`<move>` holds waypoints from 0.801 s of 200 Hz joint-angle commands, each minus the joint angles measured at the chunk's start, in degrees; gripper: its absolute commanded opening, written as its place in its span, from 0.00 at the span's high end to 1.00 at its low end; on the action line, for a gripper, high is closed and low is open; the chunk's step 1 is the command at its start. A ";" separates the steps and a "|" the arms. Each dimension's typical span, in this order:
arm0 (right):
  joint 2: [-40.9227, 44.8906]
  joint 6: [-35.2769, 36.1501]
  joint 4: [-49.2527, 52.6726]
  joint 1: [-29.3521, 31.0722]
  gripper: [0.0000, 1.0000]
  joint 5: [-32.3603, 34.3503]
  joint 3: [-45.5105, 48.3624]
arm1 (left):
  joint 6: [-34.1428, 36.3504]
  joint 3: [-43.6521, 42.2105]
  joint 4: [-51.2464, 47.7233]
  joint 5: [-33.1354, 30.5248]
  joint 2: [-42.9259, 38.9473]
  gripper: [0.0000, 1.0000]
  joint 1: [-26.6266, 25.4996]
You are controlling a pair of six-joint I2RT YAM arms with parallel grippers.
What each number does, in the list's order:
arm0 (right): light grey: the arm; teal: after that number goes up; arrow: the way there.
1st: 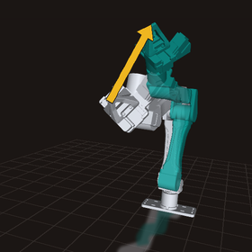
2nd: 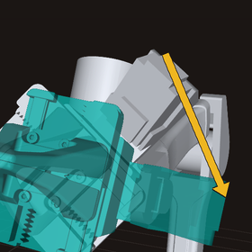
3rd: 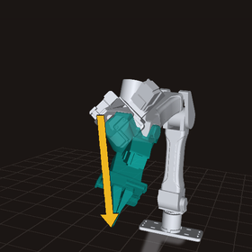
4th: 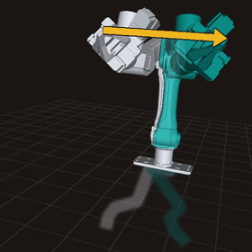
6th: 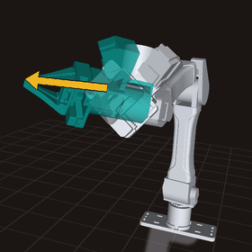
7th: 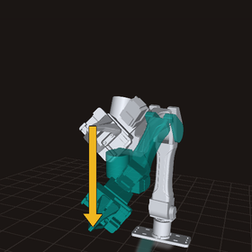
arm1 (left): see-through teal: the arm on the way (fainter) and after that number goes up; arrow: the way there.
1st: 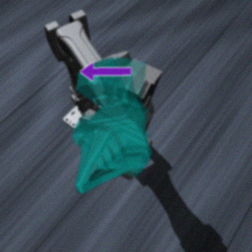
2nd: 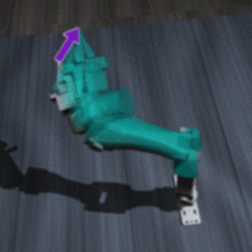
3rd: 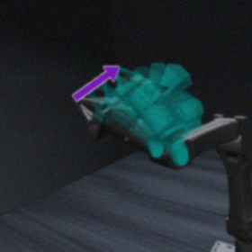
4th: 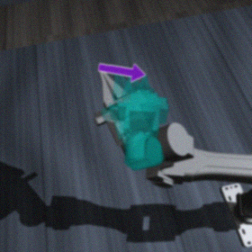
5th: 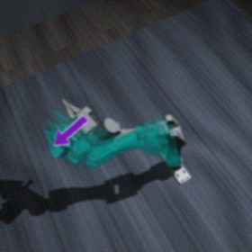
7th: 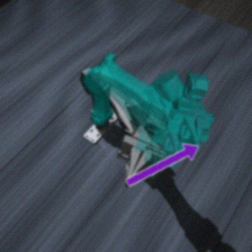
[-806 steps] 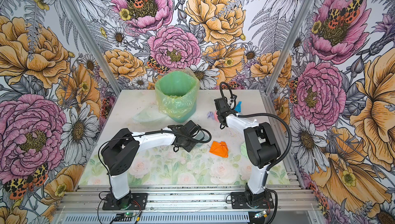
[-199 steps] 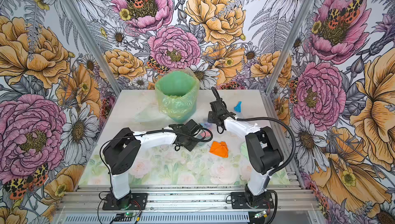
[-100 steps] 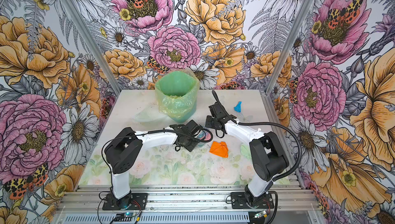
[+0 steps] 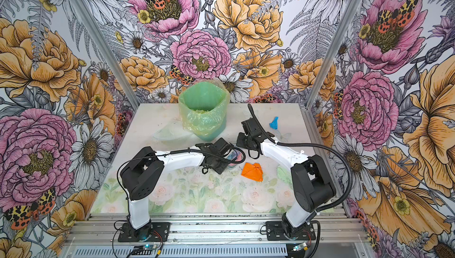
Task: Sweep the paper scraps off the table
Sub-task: 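Brush the remaining purple scrap into the dustpan held by the left gripper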
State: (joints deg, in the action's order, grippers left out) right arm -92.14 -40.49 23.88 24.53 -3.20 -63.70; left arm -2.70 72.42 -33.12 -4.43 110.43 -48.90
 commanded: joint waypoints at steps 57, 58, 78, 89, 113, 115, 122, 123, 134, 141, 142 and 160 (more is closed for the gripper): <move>5.65 2.50 2.14 -5.71 1.00 2.48 -1.58 | -1.08 -1.72 4.29 -1.96 -2.60 0.83 -0.40; 5.65 2.55 2.14 -5.72 1.00 2.49 -1.59 | -1.08 -1.69 4.29 -1.98 -2.60 0.83 -0.45; 5.50 3.45 2.65 -5.90 1.00 4.16 -1.78 | -1.17 -1.76 4.32 -1.98 -2.42 0.83 -0.44; 5.19 3.83 3.07 -5.91 1.00 5.48 -1.86 | -1.08 -1.85 4.37 -1.87 -2.27 0.83 -0.45; 3.16 4.79 3.59 -5.94 1.00 6.71 -2.21 | -1.17 -2.10 4.32 -1.86 -2.06 0.83 -0.49; 2.94 4.87 3.60 -5.91 1.00 6.72 -2.22 | -1.17 -2.06 4.35 -1.83 -2.06 0.83 -0.49; 2.28 4.98 3.54 -5.83 1.00 6.85 -2.37 | -1.17 -2.18 4.31 -1.78 -2.09 0.83 -0.49; 2.12 5.03 3.59 -5.82 1.00 6.87 -2.34 | -1.17 -2.19 4.30 -1.75 -2.07 0.83 -0.49; 1.13 5.28 3.58 -5.41 1.00 6.81 -2.48 | -1.16 -2.27 4.33 -1.81 -2.14 0.83 -0.45; 0.56 5.25 3.54 -5.10 1.00 6.87 -2.56 | -1.17 -2.28 4.36 -1.89 -2.26 0.83 -0.49; 0.47 5.25 3.54 -5.02 1.00 6.93 -2.56 | -1.17 -2.29 4.33 -1.90 -2.25 0.83 -0.49; -0.27 5.50 3.55 -3.75 1.00 7.19 -2.81 | -1.17 -2.15 4.29 -1.98 -2.24 0.83 -0.40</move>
State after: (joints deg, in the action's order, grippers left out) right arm -91.18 -36.25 26.98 19.14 2.35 -64.40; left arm -3.09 70.76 -30.11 -5.13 110.32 -49.01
